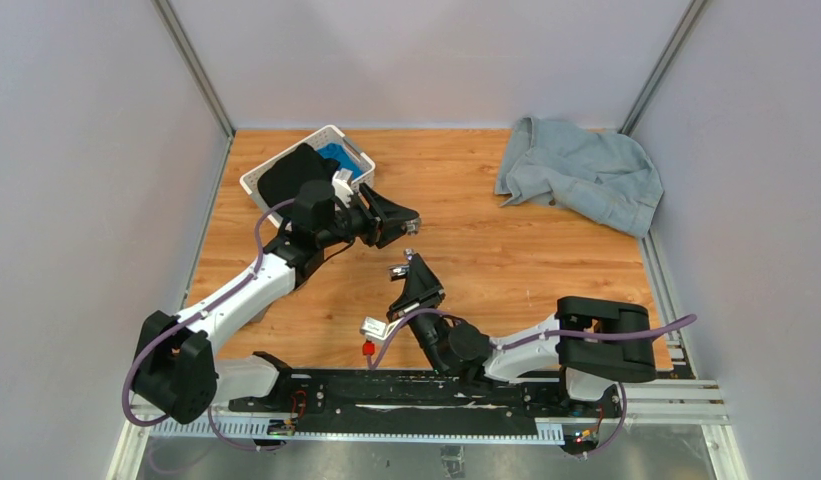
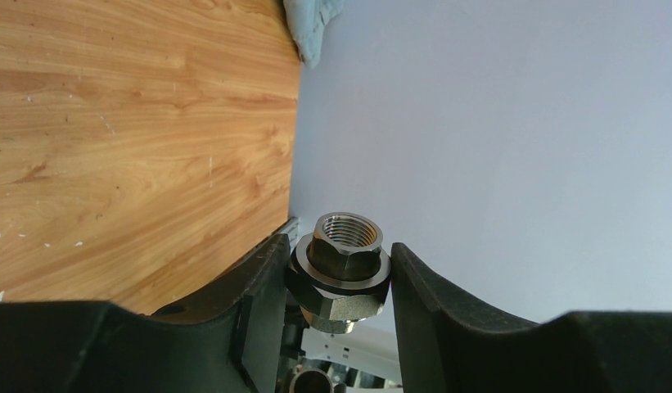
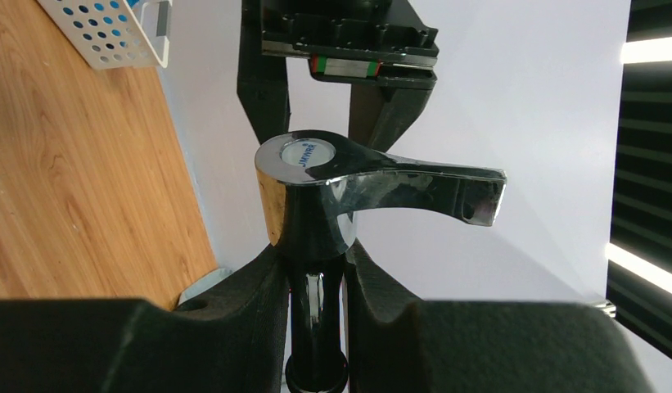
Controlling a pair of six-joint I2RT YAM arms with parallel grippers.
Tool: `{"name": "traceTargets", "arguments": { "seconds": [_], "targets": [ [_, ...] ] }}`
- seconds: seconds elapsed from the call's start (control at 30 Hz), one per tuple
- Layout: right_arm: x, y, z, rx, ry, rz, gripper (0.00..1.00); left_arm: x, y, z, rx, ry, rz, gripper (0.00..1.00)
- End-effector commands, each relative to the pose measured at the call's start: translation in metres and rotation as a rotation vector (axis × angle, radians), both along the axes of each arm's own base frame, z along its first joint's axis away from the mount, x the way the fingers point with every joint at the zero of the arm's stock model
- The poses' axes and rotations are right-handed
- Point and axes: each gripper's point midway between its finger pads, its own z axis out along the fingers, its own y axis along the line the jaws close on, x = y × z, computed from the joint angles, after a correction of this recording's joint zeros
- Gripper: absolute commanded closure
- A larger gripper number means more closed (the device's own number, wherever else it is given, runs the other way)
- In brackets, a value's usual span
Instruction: Install the water faucets
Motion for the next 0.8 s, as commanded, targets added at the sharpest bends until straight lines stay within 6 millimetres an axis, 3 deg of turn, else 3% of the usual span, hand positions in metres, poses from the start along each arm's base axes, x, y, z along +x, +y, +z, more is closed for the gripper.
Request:
{"name": "traceTargets", "arguments": {
  "seconds": [0.0, 0.27, 0.77],
  "targets": [
    [0.003, -0.003, 0.028, 0.148, -0.019, 0.001, 1.0, -0.006, 0.0, 0.032, -0.049, -0.107, -0.031, 1.0],
    [0.018, -0.013, 0.024, 0.161, -0.007, -0.049, 1.0, -0.008, 0.001, 0.032, -0.047, -0.118, -0.036, 1.0],
    [0.032, -0.009, 0.032, 0.199, -0.013, -0.059, 1.0, -0.011, 0.0, 0.028, -0.027, -0.129, -0.055, 1.0]
  ]
}}
